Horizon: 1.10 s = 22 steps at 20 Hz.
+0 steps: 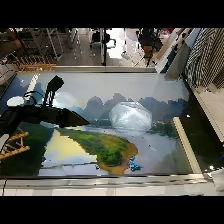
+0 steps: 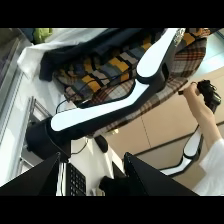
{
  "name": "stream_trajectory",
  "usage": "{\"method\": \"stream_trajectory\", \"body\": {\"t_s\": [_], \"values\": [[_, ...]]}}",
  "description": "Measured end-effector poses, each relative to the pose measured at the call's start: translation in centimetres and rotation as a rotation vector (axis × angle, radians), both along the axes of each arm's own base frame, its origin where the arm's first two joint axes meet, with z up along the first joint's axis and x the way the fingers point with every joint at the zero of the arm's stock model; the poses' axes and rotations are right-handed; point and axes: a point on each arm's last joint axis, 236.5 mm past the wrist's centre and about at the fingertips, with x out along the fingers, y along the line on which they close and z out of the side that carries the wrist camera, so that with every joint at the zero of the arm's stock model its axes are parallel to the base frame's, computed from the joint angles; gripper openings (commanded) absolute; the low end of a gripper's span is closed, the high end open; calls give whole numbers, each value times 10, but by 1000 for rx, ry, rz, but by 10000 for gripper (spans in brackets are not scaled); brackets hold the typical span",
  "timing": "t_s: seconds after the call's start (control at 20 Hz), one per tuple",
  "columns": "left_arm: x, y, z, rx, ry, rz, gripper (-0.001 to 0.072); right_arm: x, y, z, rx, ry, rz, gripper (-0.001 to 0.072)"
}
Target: Fold the clothes and pants, and hang the long-sleeved shirts on hangers.
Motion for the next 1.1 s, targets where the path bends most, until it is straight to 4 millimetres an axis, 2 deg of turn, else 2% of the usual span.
{"method": "stream_trajectory", "body": {"t_s": [0.2, 0.4, 0.45, 0.55, 0.6, 0.75, 0.9, 0.95, 1.0, 1.1], "values": [[-1, 0, 0, 0, 4, -3, 401, -19, -27, -12, -32, -96, -30, 18], [-1, 0, 0, 1, 7, -4, 401, -22, -36, -16, -46, -145, -25, 32], [-1, 0, 0, 1, 7, -4, 401, -22, -37, -16, -50, -151, -20, 189], [-1, 0, 0, 1, 7, -4, 401, -21, -33, -8, -74, -159, -10, 639], [-1, 0, 0, 1, 7, -4, 401, -22, -29, -4, -84, -163, -5, 687], [-1, 0, 0, 1, 7, -3, 429, -21, -10, 8, -91, -198, 23, 692], [1, 0, 0, -3, 7, 3, 443, -14, 26, 24, -85, -272, 93, 689], [1, 0, 0, -2, 7, 4, 433, -6, 41, 31, -84, -316, 147, 689], [1, 0, 0, 1, 6, 5, 393, 10, 55, 37, -79, -358, 224, 689], [6, 1, -11, 51, -4, 26, 392, 63, 80, 40, -28, -417, 438, 689]]}}
